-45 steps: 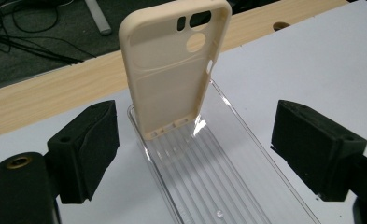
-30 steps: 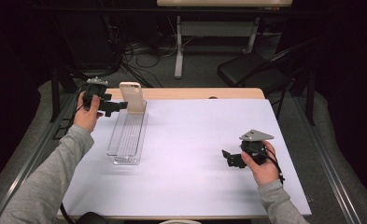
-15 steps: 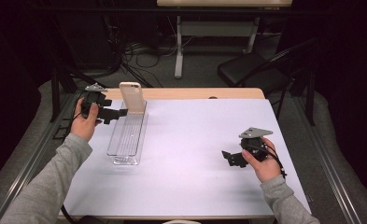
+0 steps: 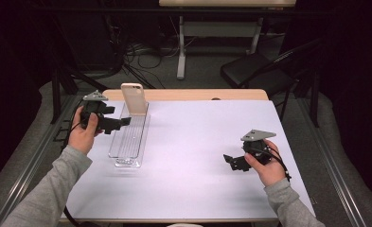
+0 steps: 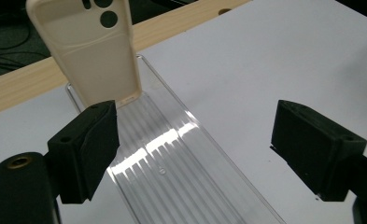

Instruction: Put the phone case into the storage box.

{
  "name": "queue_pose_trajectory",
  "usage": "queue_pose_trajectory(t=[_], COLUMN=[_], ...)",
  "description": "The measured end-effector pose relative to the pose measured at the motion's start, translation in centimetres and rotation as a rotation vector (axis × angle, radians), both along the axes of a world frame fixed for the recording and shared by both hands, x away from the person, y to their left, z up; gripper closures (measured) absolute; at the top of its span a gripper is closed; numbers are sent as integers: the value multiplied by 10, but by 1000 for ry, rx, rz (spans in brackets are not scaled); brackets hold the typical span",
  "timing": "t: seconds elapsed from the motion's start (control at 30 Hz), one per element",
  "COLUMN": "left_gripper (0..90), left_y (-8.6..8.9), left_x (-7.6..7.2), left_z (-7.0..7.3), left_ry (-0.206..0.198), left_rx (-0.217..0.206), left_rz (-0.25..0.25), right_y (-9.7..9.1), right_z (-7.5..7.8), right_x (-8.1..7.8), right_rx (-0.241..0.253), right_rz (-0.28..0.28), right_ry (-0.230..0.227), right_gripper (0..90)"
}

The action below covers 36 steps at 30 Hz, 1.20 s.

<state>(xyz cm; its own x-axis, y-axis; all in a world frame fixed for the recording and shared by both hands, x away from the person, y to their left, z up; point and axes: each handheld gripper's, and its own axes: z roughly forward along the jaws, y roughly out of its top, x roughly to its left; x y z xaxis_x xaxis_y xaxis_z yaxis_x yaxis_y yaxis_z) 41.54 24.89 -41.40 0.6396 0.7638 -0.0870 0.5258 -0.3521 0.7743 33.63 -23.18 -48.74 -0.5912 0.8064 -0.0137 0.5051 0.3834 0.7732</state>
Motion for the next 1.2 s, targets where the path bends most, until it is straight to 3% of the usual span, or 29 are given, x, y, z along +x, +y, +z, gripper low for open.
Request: queue_pose_trajectory(t=[0.27,0.87,1.2], left_gripper=[155,155,156], left_y=[-13,-48,-61], left_x=[-12,-45,-64], left_z=[-7,-18,-28], left_ry=[10,9,12], left_rx=[1,10,-31], left_rz=[-44,-156,-200], right_y=[3,22,29], right_z=[3,11,12], right_x=[-9,-22,-31], right_rx=[-18,-2,-1], right_rz=[19,104,127], right_ry=[-4,-18,-30], right_gripper=[10,10,10])
